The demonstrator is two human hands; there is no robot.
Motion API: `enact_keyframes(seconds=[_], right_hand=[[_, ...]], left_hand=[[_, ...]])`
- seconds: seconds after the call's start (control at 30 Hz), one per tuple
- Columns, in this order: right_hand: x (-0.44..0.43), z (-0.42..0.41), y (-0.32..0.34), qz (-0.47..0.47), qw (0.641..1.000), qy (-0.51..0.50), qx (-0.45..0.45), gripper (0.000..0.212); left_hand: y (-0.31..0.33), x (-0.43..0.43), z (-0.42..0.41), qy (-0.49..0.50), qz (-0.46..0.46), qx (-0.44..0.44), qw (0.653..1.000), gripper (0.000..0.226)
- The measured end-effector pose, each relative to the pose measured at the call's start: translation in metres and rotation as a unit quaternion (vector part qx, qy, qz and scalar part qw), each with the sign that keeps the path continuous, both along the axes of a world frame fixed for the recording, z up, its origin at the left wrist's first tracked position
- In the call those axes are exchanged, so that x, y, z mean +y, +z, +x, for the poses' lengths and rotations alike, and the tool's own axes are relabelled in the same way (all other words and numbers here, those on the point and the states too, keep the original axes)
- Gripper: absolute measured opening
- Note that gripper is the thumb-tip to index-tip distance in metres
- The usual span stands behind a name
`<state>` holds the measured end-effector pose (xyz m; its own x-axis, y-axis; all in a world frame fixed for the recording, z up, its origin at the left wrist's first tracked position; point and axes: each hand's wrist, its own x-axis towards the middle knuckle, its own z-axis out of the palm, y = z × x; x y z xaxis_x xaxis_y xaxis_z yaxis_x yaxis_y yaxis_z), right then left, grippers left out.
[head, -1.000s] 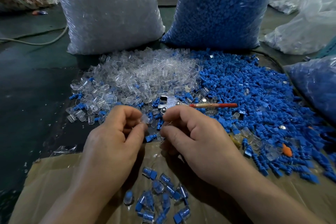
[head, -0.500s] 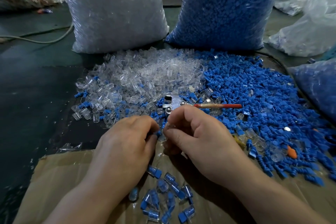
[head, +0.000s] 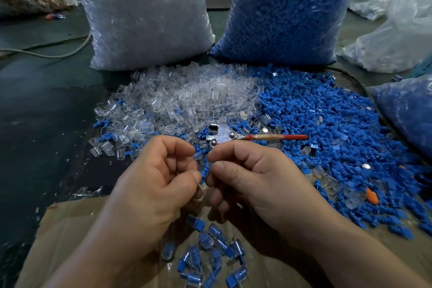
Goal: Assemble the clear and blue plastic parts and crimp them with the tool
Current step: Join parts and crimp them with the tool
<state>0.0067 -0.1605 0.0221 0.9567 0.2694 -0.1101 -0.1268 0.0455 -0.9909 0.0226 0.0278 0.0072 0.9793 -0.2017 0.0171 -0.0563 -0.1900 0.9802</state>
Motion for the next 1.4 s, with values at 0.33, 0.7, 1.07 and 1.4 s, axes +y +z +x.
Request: enact_keyframes(seconds=[0.33, 0.7, 1.07, 1.4], right_hand=[[-0.006, 0.002, -0.002, -0.053, 0.994, 0.093, 0.023, 0.007], [0.002, 0.002, -0.001, 0.159, 0.985, 0.051, 0.045, 0.011], [0.001, -0.006, 0.004, -0.360, 0.864, -0.033, -0.351, 0.012], [0.005, -0.006, 0.004, -0.417, 0.818, -0.017, -0.396, 0.019]], left_hand=[[0.004, 0.004, 0.001, -0.064, -0.016, -0.015, 0.998, 0.043], [0.008, -0.001, -0.006, -0.057, -0.074, 0.035, 0.995, 0.028], [0.002, -0.007, -0.007, 0.002, -0.054, 0.050, 0.997, 0.023], [0.003, -0.007, -0.008, 0.014, -0.025, 0.061, 0.998, 0.031]])
